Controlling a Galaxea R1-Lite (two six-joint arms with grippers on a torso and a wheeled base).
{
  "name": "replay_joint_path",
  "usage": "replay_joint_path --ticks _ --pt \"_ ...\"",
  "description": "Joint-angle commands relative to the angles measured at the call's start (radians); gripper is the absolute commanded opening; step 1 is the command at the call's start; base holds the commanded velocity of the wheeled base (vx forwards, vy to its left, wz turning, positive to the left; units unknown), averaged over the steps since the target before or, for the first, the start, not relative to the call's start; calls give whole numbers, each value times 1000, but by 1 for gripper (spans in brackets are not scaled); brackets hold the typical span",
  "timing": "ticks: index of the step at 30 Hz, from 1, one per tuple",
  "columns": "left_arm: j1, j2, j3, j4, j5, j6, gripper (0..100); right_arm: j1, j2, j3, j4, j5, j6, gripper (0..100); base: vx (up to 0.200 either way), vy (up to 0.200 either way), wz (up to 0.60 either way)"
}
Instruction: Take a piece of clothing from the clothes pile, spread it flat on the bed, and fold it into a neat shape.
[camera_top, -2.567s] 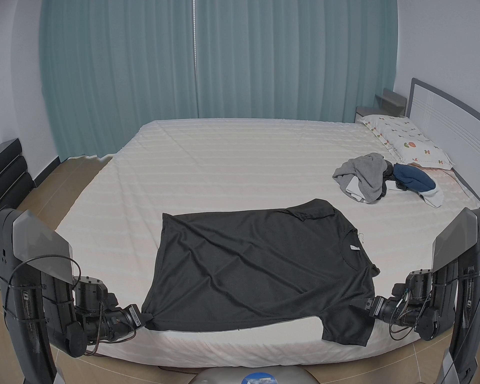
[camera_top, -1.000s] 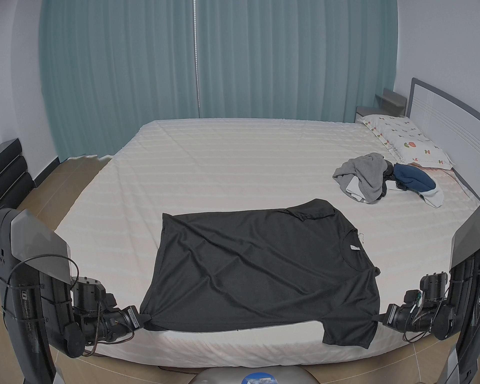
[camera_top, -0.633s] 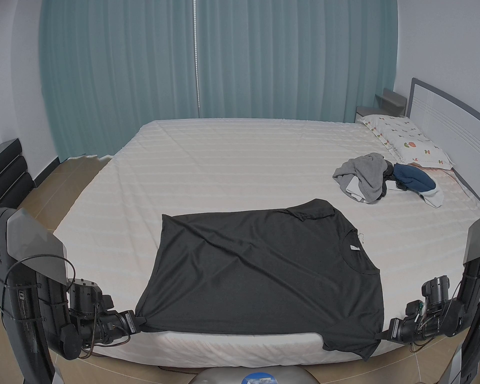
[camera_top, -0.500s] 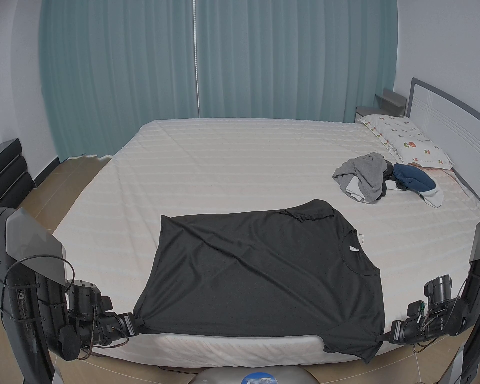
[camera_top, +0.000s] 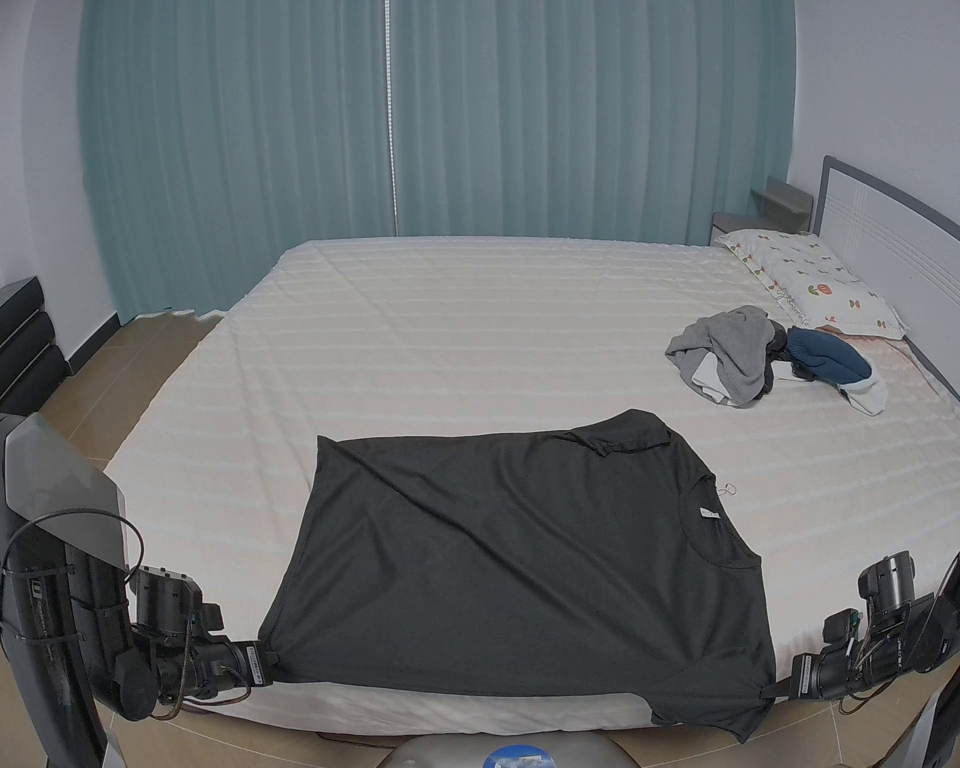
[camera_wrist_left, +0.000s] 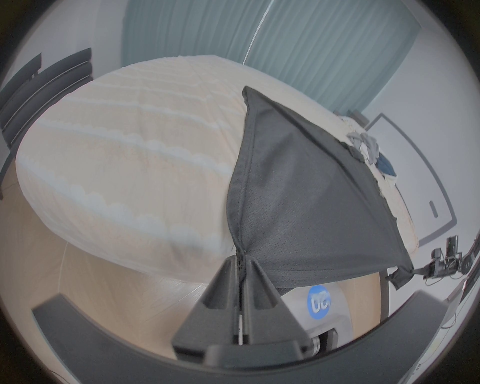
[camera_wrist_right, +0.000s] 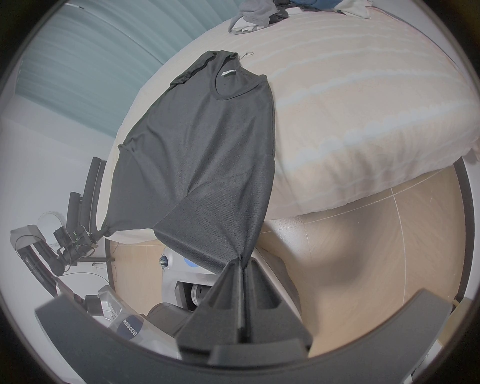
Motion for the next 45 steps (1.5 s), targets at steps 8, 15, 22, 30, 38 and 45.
replay_joint_path --ticks 8,15,22,30,38,45 --pt "16 -115 15 119 4 77 0 2 -102 17 104 -15 -12 0 0 0 0" --pt "28 -196 15 271 6 153 0 3 -173 17 184 -17 -21 0 0 0 0" --pt "28 -251 15 345 7 172 0 2 -239 17 258 -17 -47 0 0 0 0" --pt "36 -322 -16 346 7 164 0 -7 -331 -38 273 -14 -41 0 0 0 0" --pt "22 -322 -197 340 7 -124 0 -6 -277 -216 273 -58 -21 0 0 0 0" --pt "23 -324 -265 340 9 -198 0 2 -223 -340 281 -52 34 0 0 0 0"
